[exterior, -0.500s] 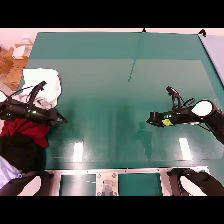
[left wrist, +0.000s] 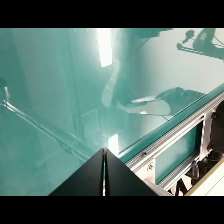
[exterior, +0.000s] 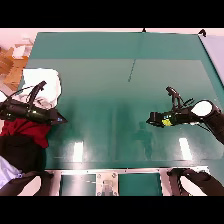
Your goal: Fold the shirts.
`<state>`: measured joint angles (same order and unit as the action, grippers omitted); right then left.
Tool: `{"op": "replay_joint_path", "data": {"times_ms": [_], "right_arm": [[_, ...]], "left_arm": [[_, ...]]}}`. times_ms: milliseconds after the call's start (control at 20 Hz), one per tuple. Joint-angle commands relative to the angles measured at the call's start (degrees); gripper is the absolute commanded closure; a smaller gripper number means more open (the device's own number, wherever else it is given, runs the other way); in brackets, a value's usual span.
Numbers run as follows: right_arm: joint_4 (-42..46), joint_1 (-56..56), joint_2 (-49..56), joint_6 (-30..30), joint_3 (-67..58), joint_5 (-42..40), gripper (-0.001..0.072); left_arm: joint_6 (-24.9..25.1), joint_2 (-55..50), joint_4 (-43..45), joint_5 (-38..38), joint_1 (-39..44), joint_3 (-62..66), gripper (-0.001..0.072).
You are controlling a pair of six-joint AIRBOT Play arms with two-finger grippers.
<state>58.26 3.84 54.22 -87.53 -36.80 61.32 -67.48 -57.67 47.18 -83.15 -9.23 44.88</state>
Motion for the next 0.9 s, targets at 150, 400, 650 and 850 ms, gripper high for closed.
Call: {"op": "replay_joint_path", "data": {"times_ms": [150,400,650,850], "right_arm": [[0.0,0.0,0.0,0.0,0.0,0.0,0.0699],[0.0,0.0,0.0,0.0,0.0,0.0,0.0699],[-0.5,0.0,0.0,0.0,0.0,-0.3,0.0699],[-0.9,0.1,0.0,0.0,0.0,-5.9,0.0697]], "left_arm": [[0.0,0.0,0.0,0.1,0.0,0.0,0.0685],[1.5,0.0,-0.5,7.9,0.0,0.0,0.0685],[3.1,0.0,-0.6,23.0,-0.1,0.7,0.0684],[1.5,-1.5,15.3,51.1,0.0,8.9,0.0015]]}}
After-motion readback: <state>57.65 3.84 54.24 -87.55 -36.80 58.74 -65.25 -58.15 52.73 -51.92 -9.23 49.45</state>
